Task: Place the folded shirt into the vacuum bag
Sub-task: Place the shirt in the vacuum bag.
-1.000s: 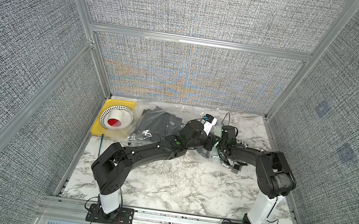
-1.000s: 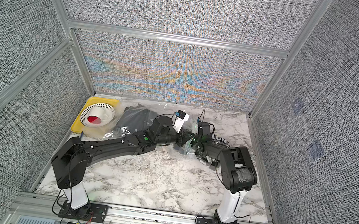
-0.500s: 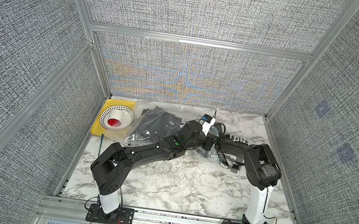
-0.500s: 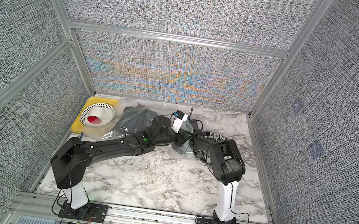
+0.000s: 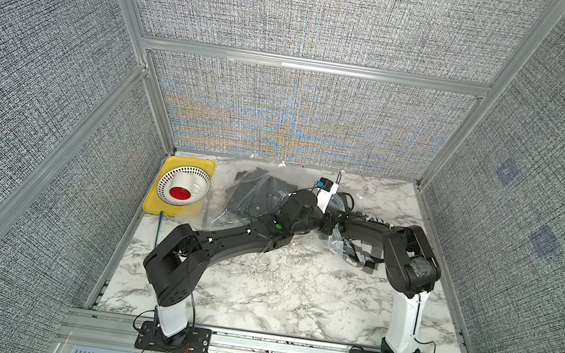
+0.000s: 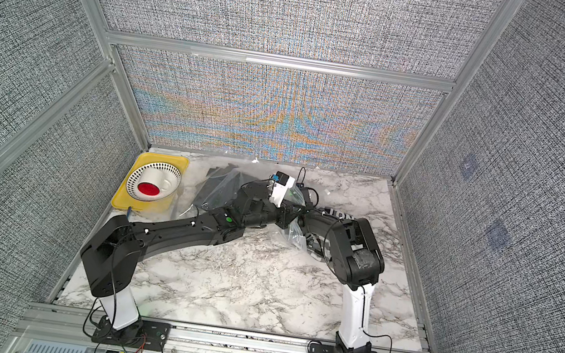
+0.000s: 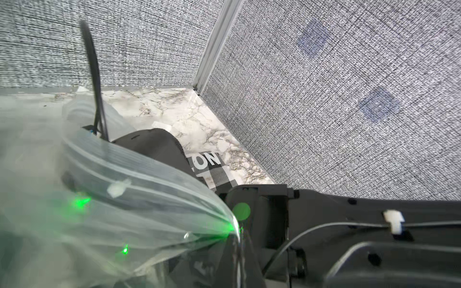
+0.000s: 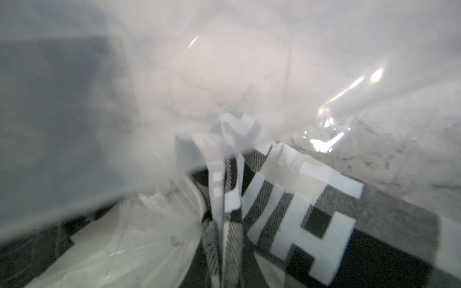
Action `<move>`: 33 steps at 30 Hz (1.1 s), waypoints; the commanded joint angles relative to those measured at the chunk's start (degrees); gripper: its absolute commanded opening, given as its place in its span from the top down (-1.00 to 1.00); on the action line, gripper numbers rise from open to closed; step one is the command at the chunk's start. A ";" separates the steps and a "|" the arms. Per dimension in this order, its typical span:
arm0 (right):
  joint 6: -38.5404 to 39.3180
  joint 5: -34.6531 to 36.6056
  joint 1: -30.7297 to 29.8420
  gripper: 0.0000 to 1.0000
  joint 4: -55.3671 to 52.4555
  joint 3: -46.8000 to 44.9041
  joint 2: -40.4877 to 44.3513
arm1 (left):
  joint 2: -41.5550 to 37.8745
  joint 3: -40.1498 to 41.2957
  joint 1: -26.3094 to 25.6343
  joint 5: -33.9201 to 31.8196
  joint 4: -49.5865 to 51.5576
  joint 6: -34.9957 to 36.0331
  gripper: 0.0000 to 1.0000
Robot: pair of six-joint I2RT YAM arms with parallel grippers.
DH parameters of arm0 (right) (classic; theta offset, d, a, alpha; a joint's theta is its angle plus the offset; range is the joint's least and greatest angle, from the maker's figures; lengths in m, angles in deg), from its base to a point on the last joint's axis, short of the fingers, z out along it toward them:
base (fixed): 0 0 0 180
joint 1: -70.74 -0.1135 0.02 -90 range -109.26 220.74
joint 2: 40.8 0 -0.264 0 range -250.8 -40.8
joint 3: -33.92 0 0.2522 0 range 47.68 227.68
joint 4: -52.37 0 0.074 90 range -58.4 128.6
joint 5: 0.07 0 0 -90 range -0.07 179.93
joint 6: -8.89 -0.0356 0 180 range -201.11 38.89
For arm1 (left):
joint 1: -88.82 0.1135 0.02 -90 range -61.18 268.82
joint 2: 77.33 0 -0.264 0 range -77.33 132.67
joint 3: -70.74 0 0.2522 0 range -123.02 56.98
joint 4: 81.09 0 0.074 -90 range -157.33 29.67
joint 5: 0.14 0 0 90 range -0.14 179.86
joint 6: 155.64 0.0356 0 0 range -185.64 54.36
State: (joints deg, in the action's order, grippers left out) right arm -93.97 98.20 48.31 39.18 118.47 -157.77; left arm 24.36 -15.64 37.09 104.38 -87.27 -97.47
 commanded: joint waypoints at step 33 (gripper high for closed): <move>-0.53 -15.68 3.53 -0.95 -9.42 -9.03 14.89 | 3.52 -5.25 -0.75 7.50 5.87 0.28 1.00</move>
State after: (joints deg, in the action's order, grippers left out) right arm -94.23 85.88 52.02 27.75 109.59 -143.74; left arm 27.64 -20.80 36.39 112.58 -84.34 -98.19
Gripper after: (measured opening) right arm 0.968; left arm 0.053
